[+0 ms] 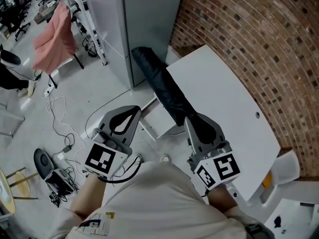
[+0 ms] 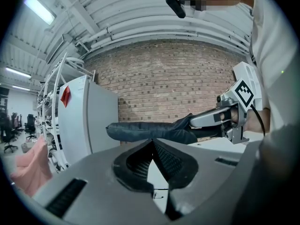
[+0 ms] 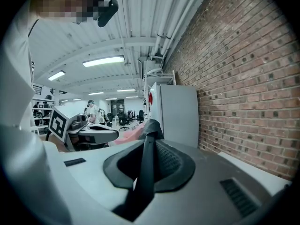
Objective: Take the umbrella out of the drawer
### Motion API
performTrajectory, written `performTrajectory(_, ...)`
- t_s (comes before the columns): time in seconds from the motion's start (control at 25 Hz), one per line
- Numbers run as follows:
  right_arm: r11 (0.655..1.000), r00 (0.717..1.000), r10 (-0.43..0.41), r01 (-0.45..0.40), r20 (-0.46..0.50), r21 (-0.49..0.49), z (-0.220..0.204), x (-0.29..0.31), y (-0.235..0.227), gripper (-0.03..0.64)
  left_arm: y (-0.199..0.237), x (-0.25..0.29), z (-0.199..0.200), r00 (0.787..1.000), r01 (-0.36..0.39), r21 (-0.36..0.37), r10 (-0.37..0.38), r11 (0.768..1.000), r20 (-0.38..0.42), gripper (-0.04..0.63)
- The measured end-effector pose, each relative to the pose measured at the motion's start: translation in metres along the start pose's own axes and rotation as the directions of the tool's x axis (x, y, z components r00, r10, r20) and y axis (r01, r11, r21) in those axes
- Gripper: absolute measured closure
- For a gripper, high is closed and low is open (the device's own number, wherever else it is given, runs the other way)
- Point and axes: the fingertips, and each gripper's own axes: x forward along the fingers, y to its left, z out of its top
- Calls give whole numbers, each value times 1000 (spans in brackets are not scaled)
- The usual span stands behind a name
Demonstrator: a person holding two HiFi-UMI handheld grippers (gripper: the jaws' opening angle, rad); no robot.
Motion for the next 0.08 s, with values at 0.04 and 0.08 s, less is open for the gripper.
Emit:
performTrajectory(0.04,1000,1000,2,-2,-1,-1,0,1,0,574,1,0,0,1000,0,2,0,1000,-1,587)
performTrajectory(0.08,1000,1000,5,-5,-2,-2,0,3,0,575,1,1,-1,1000,0,3,0,1000,-1,588)
